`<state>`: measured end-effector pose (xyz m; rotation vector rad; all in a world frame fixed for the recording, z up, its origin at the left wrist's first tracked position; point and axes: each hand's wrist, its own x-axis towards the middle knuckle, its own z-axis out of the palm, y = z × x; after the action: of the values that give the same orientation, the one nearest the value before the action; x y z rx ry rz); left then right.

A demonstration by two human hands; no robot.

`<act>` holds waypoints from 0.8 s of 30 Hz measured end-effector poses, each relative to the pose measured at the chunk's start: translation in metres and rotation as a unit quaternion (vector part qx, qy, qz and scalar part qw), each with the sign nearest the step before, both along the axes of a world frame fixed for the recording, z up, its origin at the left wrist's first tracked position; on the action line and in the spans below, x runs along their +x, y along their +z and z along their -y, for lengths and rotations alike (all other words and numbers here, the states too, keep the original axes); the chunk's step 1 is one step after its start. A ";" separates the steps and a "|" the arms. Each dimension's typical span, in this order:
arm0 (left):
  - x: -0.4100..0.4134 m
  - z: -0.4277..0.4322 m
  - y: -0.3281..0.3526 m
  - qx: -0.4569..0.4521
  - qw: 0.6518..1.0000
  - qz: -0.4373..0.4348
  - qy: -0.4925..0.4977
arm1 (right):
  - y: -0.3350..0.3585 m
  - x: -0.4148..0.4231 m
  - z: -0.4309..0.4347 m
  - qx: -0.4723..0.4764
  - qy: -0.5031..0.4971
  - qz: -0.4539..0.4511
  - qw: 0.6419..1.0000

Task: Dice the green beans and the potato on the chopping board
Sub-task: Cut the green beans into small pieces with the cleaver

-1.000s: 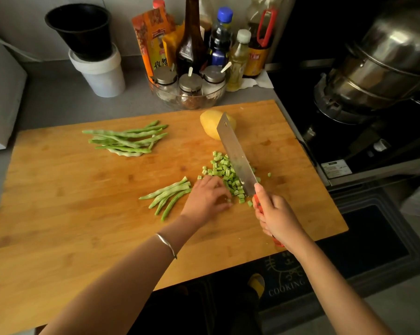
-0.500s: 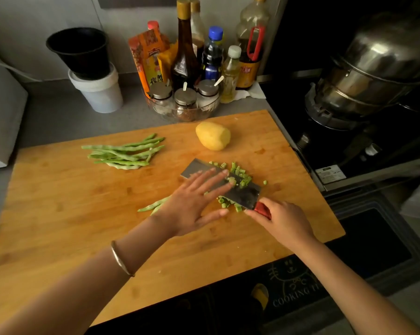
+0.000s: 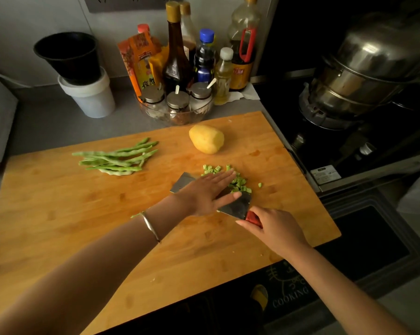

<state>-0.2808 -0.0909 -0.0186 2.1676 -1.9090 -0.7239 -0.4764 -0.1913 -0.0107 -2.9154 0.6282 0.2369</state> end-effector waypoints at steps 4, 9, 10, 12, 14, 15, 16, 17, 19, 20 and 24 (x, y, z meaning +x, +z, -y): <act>-0.008 -0.015 -0.001 -0.037 0.997 -0.009 -0.068 | 0.000 0.000 0.004 0.008 0.001 0.002 1.000; -0.003 0.007 -0.006 0.046 0.998 0.016 -0.041 | 0.002 0.002 0.002 0.004 0.005 -0.003 1.000; 0.000 0.013 -0.005 0.054 0.998 0.013 -0.029 | 0.002 0.002 0.002 0.010 0.004 -0.001 1.000; 0.007 0.018 0.000 0.028 0.999 -0.015 0.013 | 0.004 0.002 0.000 0.022 -0.003 0.002 1.000; 0.018 0.012 0.011 -0.049 0.993 -0.063 0.086 | 0.005 0.001 0.001 0.034 -0.018 0.004 0.999; 0.026 0.005 0.015 -0.092 0.984 -0.085 0.126 | 0.004 0.000 0.000 0.047 -0.032 0.009 0.998; 0.033 -0.005 0.019 -0.133 0.973 -0.098 0.163 | 0.003 -0.002 0.000 0.065 -0.048 0.018 0.997; 0.039 -0.016 0.021 -0.170 0.960 -0.100 0.199 | 0.001 -0.003 -0.001 0.086 -0.066 0.030 0.994; 0.049 -0.045 0.015 -0.239 0.928 -0.086 0.272 | -0.002 -0.003 -0.006 0.137 -0.097 0.062 0.984; 0.052 -0.060 0.008 -0.254 0.913 -0.077 0.309 | -0.003 -0.002 -0.010 0.170 -0.113 0.083 0.975; 0.047 -0.111 -0.029 -0.200 0.913 -0.050 0.351 | -0.005 0.007 -0.031 0.312 -0.178 0.148 0.921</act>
<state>-0.2336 0.0198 -0.0479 2.2371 -0.9724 -0.2627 -0.4691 -0.1600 -0.0154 -2.1245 0.8275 -0.0474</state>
